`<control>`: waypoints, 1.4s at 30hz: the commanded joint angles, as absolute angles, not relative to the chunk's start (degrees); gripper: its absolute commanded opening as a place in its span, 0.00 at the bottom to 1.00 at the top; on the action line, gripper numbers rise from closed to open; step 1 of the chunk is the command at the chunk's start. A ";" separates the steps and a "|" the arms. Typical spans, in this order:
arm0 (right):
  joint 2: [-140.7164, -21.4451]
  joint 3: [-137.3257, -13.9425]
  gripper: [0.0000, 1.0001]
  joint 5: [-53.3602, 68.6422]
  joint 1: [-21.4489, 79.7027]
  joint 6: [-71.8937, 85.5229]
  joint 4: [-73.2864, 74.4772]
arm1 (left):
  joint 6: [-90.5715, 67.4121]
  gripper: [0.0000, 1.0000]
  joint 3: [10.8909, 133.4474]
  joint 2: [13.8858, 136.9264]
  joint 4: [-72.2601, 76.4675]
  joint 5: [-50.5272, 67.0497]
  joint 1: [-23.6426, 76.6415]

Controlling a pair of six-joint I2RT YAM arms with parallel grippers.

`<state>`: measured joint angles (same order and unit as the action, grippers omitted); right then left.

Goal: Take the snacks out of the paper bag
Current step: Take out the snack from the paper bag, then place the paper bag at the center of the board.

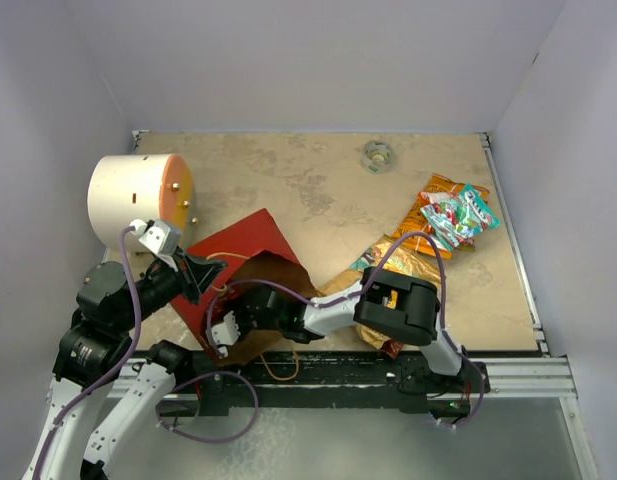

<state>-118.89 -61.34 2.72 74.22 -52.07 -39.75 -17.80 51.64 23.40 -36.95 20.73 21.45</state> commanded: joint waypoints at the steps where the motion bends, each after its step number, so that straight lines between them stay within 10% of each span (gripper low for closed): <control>1: -116.09 -62.91 0.09 0.70 73.67 -50.08 -45.13 | -17.36 0.00 51.68 23.08 -33.95 19.97 21.36; 42: -48.49 -35.72 0.00 9.64 73.65 -8.30 -19.67 | -16.70 0.00 51.49 20.96 -33.19 21.87 19.91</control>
